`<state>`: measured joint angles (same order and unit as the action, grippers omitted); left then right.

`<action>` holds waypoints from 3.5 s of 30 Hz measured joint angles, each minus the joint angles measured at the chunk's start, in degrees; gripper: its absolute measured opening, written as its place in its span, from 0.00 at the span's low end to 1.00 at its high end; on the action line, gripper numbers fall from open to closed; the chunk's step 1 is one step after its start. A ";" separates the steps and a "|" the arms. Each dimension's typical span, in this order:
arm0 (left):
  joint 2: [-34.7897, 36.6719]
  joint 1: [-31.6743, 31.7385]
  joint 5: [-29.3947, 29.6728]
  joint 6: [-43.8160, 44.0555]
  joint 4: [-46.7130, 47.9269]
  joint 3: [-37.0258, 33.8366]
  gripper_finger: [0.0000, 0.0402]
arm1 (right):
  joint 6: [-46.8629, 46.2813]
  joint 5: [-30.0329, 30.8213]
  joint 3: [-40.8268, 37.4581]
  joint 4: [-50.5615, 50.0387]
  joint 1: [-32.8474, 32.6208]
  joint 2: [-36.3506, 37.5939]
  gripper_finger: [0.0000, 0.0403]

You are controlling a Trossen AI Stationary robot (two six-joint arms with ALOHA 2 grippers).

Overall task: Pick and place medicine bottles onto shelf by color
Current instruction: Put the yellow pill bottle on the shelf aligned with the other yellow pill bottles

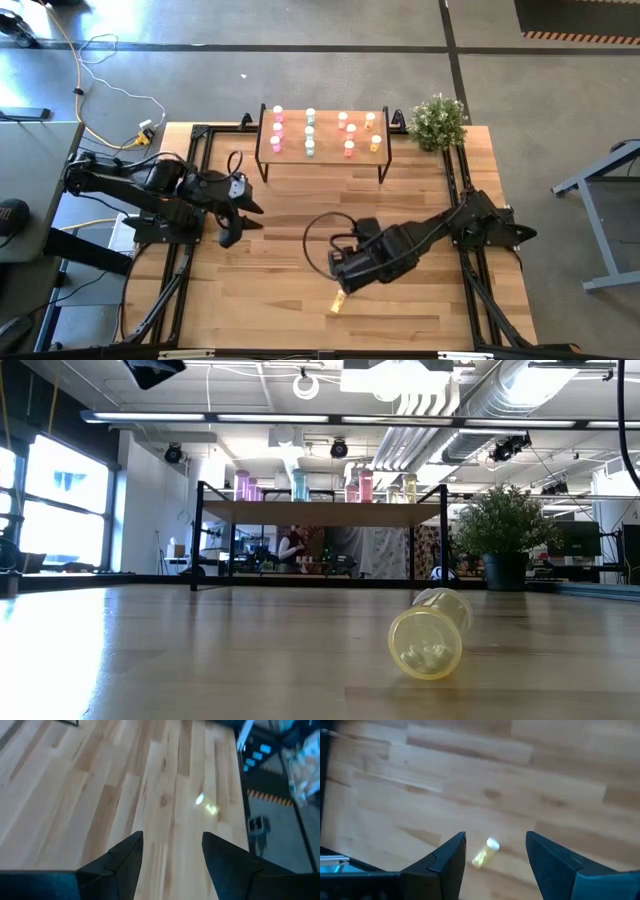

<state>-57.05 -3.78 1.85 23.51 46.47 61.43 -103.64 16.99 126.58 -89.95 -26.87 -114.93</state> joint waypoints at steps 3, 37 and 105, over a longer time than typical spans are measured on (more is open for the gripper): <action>-1.91 -2.38 2.56 3.49 -3.36 0.04 0.49 | 6.50 2.18 0.02 -0.03 2.05 1.25 0.49; 3.55 4.28 10.14 -6.07 5.73 0.04 0.49 | -9.17 -14.69 0.04 12.84 -1.50 -12.36 0.49; 4.27 4.62 -5.68 -12.88 13.39 0.04 0.49 | -1.21 -12.35 0.04 32.77 -4.26 -28.62 0.23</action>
<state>-52.78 0.84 -3.83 10.63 59.87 61.47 -104.85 4.64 126.63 -57.18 -31.14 -143.55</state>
